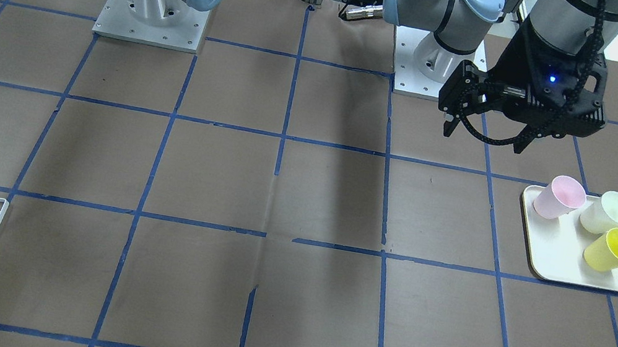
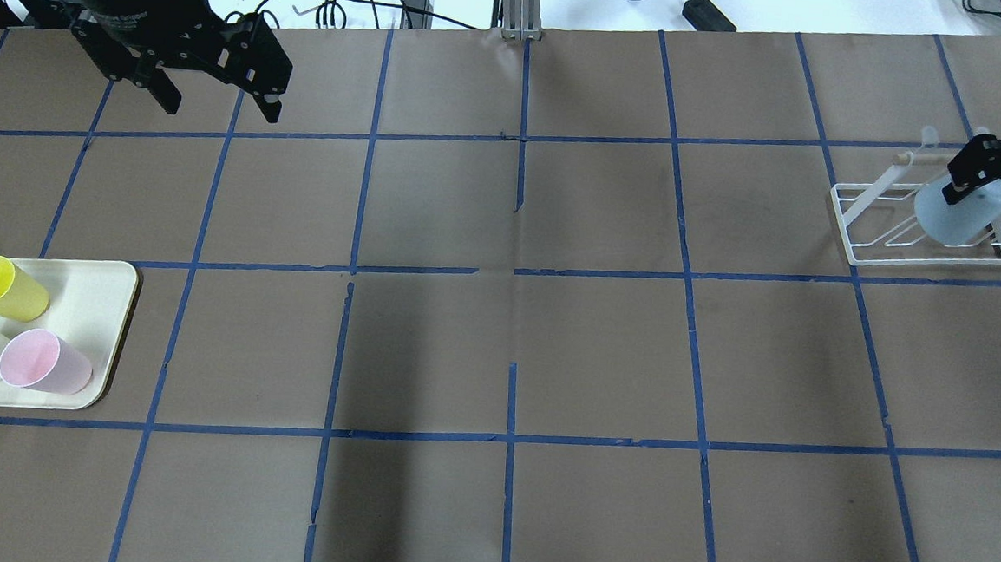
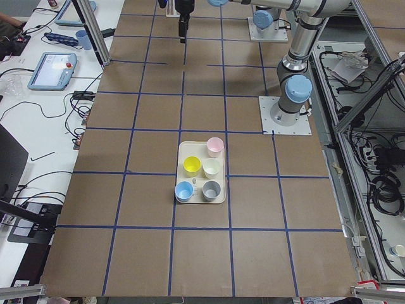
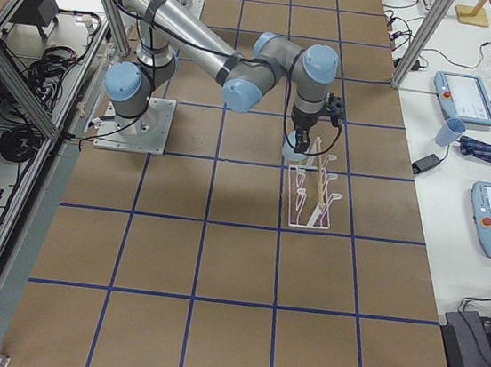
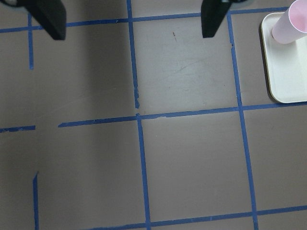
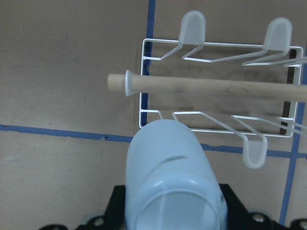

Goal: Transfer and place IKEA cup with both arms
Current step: 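Lift the cup off the rack with the right gripper while the left arm rises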

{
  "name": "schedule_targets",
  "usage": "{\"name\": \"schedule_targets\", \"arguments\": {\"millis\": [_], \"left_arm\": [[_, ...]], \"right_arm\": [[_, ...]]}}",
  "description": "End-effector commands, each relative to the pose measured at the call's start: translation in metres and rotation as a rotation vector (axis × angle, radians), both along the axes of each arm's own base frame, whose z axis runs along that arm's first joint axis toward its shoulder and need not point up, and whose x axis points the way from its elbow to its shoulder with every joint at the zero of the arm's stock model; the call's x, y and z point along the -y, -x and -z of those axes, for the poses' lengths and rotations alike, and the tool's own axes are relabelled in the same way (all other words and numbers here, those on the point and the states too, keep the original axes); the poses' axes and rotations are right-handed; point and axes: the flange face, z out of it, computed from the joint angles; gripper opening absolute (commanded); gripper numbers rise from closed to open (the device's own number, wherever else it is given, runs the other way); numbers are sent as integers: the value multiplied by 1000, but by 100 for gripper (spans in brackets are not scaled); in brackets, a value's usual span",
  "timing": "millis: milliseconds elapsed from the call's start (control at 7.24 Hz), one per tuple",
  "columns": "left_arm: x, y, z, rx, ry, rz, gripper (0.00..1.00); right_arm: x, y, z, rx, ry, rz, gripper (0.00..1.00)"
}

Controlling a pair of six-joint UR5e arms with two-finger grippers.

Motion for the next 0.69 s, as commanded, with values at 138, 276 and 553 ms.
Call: {"name": "schedule_targets", "arguments": {"millis": [138,276,553], "left_arm": [[0,-1,0,0,0,-1,100],[-1,-1,0,0,0,3,100],[-3,-19,-4,-119,12,-21,100]], "right_arm": [[-50,-41,-91,22,-41,45,45],[-58,-63,-103,18,-37,53,45],[-52,-122,-106,31,-37,51,45]]}}
